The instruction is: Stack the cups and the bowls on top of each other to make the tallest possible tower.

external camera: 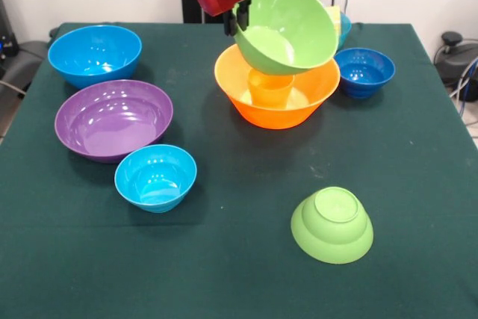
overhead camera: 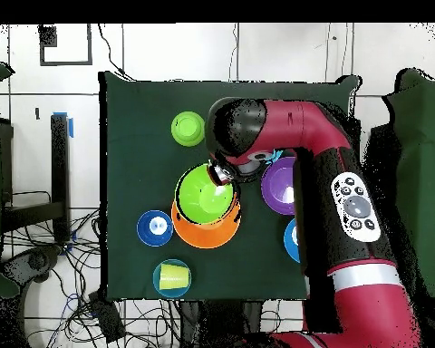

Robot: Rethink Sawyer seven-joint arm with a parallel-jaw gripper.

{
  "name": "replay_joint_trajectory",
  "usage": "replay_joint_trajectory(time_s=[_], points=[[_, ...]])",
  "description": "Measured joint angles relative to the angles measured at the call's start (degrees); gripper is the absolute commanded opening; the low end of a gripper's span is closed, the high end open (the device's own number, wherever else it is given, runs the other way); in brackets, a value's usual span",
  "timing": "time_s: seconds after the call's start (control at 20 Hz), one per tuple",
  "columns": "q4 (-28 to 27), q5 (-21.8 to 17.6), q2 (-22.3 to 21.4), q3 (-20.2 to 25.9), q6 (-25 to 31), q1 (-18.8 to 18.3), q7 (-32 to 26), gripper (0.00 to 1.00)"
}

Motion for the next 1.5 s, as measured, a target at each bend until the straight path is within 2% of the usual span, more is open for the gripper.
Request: replay_joint_trajectory(time_s=[0.75, 1.2, 1.5], points=[[3.99, 3.14, 0.04, 0.12, -0.8, -1.61, 0.0, 0.0], [4.47, 3.24, 0.51, 1.11, -7.63, -4.04, 0.0, 0.0], [4.59, 3.25, 0.52, 1.67, -10.29, -4.57, 0.0, 0.0]])
